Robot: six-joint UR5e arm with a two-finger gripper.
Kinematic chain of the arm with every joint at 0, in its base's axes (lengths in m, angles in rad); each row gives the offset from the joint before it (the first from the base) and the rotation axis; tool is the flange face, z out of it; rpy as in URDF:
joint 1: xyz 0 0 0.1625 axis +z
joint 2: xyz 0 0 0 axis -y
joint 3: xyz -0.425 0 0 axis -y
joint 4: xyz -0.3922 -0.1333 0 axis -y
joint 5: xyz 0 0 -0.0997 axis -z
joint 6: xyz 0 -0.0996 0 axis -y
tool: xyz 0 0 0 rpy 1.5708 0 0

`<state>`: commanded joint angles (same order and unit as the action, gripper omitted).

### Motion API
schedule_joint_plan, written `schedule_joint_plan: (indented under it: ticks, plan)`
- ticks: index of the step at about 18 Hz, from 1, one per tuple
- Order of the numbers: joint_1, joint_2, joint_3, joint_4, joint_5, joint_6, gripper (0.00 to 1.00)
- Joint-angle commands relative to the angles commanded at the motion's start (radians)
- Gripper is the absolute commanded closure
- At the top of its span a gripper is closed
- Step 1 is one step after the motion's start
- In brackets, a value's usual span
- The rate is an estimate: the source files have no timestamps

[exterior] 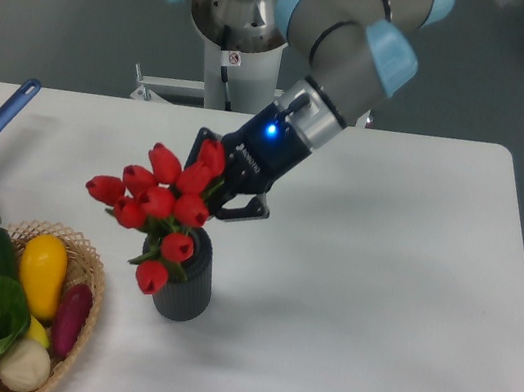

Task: Pick up the flowers from the vase
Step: 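Lift the gripped tulips up out of the grey vase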

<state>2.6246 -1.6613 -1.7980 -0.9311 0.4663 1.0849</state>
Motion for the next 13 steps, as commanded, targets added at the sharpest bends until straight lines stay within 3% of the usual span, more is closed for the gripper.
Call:
schedule_joint_plan:
  ticks: [5,10,13]
  plan:
    - [0.008,-0.005,0.077,0.003,-0.057,-0.163,1.00]
    - [0.057,-0.006,0.104,0.005,-0.113,-0.200,1.00]
    - [0.090,-0.009,0.158,0.003,-0.112,-0.203,1.00]
